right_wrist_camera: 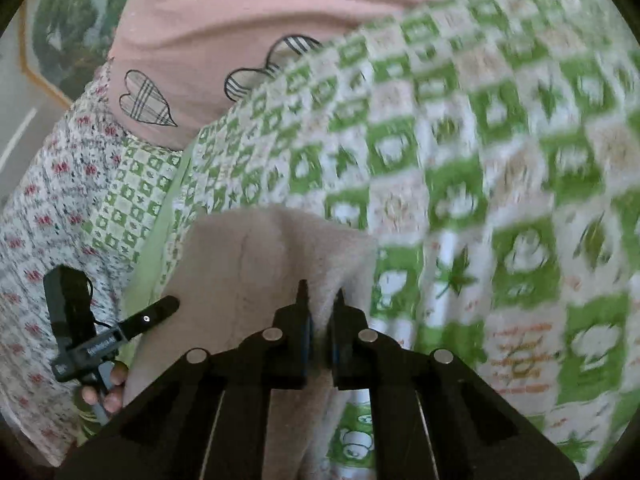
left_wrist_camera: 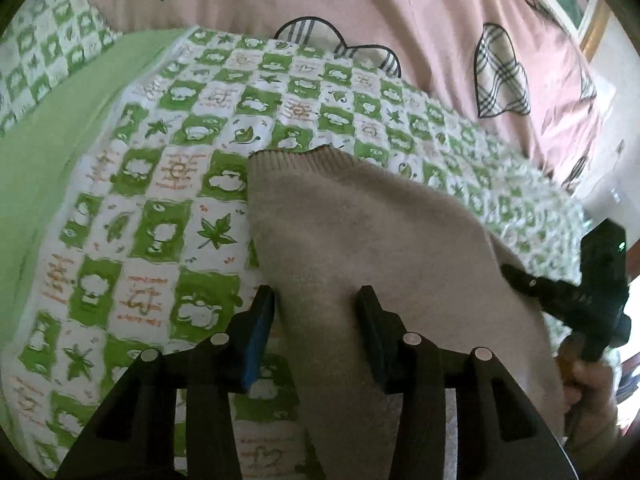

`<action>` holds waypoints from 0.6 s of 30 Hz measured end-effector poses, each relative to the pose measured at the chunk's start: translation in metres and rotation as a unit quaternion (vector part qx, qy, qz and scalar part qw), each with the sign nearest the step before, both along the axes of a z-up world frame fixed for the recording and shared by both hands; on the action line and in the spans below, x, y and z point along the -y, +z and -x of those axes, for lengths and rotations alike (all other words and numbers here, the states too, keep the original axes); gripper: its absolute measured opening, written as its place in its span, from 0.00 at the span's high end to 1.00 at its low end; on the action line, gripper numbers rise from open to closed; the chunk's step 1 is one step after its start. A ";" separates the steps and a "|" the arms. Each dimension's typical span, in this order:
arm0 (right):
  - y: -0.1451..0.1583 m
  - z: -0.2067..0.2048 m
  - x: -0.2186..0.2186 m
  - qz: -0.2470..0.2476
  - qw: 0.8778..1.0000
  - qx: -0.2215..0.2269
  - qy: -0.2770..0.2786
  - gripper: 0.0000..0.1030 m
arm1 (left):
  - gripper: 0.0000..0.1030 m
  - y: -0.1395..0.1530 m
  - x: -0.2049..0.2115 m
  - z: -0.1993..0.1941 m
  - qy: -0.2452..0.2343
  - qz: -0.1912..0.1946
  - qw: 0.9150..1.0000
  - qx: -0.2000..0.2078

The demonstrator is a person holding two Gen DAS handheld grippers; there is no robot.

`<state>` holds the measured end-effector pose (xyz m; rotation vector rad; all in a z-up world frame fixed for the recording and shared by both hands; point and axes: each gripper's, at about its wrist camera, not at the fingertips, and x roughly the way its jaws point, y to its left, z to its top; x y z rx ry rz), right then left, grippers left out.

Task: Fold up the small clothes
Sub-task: 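Release the sweater from both grippers and pull them back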

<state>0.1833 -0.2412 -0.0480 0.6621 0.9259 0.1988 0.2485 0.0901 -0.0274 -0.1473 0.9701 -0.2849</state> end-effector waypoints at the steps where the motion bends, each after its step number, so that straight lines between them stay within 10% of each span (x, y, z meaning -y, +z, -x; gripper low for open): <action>1: 0.002 0.003 0.001 -0.006 1.000 -0.001 -0.007 0.83 | 0.56 0.002 -0.003 0.003 0.004 -0.002 1.000 0.001; 10: 0.049 0.074 -0.011 0.021 0.999 0.038 -0.001 0.50 | 0.56 0.034 -0.024 0.091 -0.004 0.018 0.999 0.033; 18: 0.048 0.163 -0.038 0.055 0.998 0.035 0.013 0.48 | 0.49 0.021 -0.024 0.208 -0.035 0.027 0.999 0.022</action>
